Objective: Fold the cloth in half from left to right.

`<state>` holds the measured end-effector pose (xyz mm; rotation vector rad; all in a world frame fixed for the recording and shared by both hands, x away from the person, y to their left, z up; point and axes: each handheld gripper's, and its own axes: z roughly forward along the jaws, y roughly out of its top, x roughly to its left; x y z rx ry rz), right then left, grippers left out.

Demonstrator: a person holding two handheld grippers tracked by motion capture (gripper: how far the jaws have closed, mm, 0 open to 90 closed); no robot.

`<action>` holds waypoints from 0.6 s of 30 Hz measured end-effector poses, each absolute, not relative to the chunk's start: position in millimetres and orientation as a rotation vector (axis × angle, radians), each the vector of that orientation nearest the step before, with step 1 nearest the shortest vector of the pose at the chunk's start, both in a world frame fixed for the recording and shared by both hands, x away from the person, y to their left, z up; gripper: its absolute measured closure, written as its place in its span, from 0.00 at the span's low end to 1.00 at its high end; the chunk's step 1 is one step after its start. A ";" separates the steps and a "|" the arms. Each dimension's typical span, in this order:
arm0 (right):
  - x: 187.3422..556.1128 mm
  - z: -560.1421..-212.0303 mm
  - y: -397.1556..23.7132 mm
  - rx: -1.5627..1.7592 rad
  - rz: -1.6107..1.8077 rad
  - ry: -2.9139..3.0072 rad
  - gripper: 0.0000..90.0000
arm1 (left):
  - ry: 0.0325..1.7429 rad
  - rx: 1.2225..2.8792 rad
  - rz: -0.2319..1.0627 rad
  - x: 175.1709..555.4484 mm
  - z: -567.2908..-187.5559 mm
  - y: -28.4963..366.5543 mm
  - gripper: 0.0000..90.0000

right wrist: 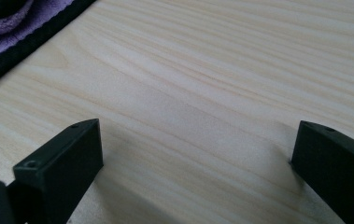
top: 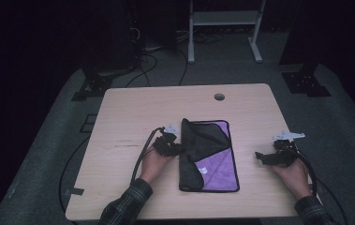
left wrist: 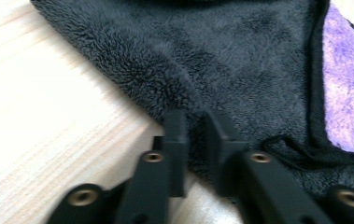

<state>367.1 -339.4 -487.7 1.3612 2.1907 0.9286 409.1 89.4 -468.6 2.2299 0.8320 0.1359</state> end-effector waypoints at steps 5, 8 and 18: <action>367.1 -487.7 -339.4 1.361 0.929 2.191 0.01 | 0.815 2.262 0.146 407.2 -465.3 93.5 0.95; 367.1 -487.8 -339.4 1.359 0.929 2.192 0.01 | 0.828 2.252 0.142 405.1 -464.0 101.6 0.95; 366.9 -487.8 -338.9 1.353 0.933 2.196 0.01 | 0.865 2.255 0.170 401.6 -460.5 138.9 0.95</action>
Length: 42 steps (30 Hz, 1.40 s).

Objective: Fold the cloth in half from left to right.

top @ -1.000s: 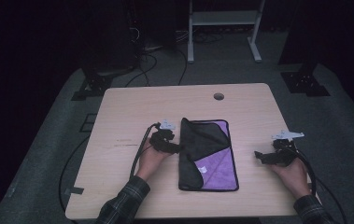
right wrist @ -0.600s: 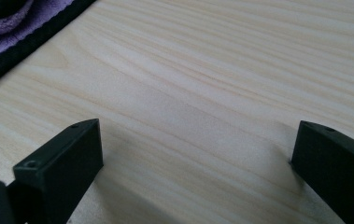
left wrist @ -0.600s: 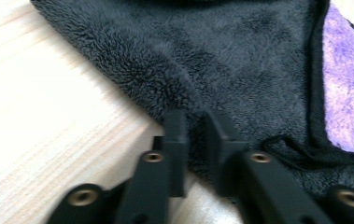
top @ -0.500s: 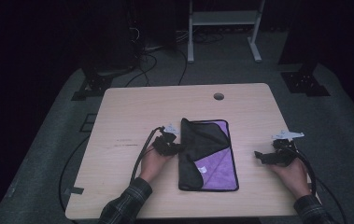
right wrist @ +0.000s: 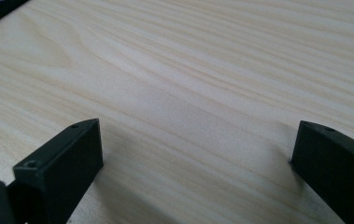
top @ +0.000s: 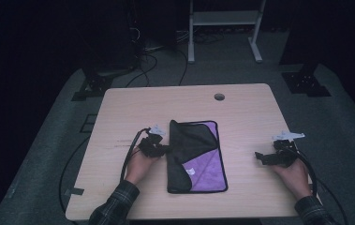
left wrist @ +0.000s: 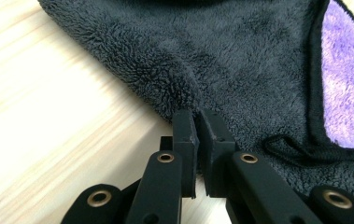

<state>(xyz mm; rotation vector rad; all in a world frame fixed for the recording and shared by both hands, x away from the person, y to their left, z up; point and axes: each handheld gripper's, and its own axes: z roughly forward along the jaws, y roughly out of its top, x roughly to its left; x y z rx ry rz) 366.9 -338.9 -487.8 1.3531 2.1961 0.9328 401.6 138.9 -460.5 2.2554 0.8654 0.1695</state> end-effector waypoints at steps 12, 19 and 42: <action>366.9 -485.4 -339.4 1.367 0.921 2.191 0.09 | 0.898 2.206 0.195 391.5 -458.9 160.9 0.53; 368.8 -471.7 -329.9 1.329 0.976 2.217 0.09 | 0.908 2.218 0.288 376.0 -459.6 177.8 0.21; 401.6 -433.4 -273.4 1.116 1.166 2.338 0.24 | 0.868 2.253 0.367 336.3 -481.0 202.1 0.00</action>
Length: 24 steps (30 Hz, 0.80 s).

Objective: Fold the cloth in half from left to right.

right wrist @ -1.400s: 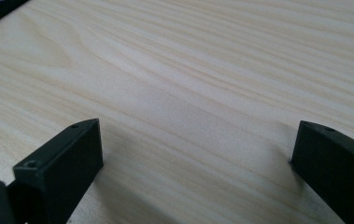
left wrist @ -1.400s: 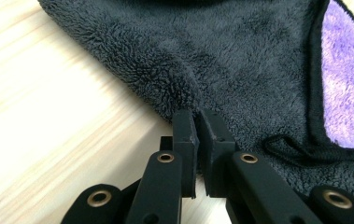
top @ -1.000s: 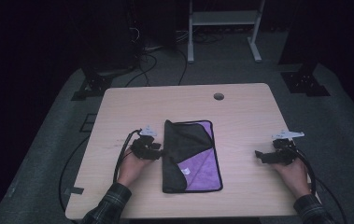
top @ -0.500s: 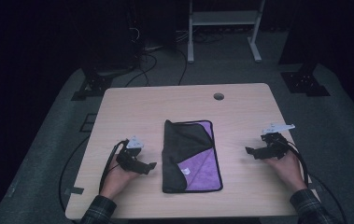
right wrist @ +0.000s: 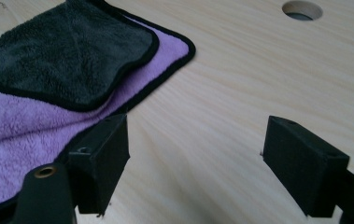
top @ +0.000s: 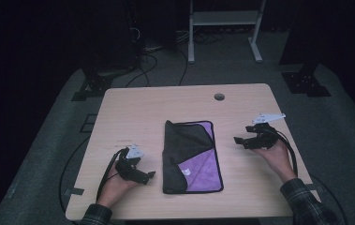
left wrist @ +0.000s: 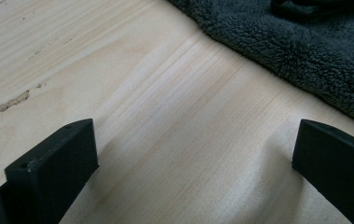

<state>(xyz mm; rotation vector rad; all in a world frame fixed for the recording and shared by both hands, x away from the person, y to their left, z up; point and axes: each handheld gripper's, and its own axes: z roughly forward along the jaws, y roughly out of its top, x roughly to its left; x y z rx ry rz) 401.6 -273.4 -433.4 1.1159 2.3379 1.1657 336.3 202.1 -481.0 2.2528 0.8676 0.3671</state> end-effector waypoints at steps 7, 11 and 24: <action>413.8 -423.6 -254.6 1.073 1.219 2.343 0.30 | 0.854 2.220 0.380 334.6 -483.7 205.1 0.00; 427.8 -421.5 -234.6 1.035 1.226 2.395 0.32 | 0.874 2.214 0.390 335.3 -483.7 205.8 0.00; 469.6 -435.4 -187.5 0.984 1.251 2.439 0.51 | 0.886 2.212 0.396 335.1 -483.7 205.5 0.00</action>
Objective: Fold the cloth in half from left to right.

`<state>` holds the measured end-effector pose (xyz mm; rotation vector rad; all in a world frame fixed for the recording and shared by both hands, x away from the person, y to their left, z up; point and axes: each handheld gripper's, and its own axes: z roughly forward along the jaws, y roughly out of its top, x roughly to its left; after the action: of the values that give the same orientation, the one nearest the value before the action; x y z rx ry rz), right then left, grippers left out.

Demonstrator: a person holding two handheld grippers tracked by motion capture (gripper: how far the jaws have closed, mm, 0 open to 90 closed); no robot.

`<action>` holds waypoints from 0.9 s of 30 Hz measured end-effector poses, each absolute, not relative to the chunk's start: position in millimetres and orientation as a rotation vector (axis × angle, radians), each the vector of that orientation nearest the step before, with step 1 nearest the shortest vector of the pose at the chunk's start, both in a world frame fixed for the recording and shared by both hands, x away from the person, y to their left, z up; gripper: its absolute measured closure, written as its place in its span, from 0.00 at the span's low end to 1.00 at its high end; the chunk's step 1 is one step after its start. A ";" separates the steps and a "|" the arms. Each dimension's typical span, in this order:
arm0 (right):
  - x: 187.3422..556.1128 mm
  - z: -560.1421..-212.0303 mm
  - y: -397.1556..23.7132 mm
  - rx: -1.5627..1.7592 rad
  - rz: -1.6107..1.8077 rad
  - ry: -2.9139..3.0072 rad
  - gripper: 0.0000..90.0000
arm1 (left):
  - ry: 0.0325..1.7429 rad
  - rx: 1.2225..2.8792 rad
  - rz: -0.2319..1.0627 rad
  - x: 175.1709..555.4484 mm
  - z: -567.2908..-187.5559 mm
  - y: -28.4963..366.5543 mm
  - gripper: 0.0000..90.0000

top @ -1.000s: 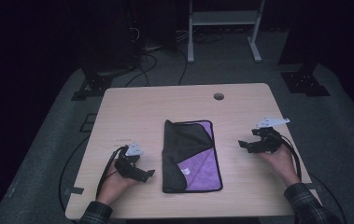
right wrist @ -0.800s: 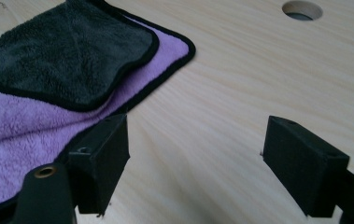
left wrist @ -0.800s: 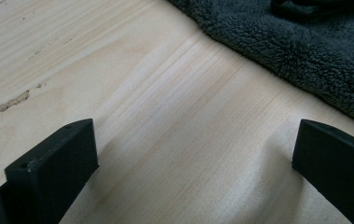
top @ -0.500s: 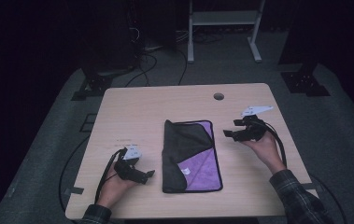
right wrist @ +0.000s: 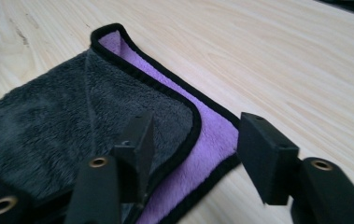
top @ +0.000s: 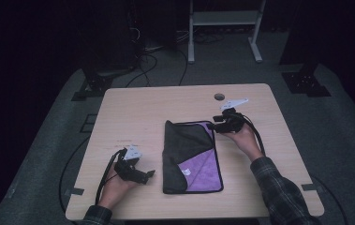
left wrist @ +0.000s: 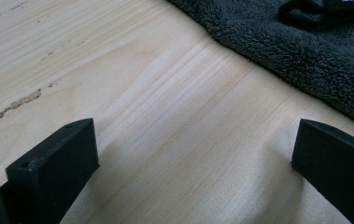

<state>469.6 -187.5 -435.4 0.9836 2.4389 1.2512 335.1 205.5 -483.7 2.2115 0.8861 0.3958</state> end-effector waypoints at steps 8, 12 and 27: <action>489.0 -450.4 -163.0 0.978 1.193 2.452 0.60 | 0.884 2.211 0.395 334.8 -483.8 205.6 0.00; 494.8 -460.2 -159.1 1.001 1.199 2.453 0.63 | 0.884 2.211 0.395 334.8 -483.8 205.6 0.00; 497.4 -473.3 -148.7 0.968 1.153 2.470 0.93 | 0.884 2.209 0.395 334.7 -483.9 205.6 0.00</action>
<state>497.4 -148.7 -473.3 0.9675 2.4701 1.1530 334.7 205.6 -483.9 2.2090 0.8840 0.3954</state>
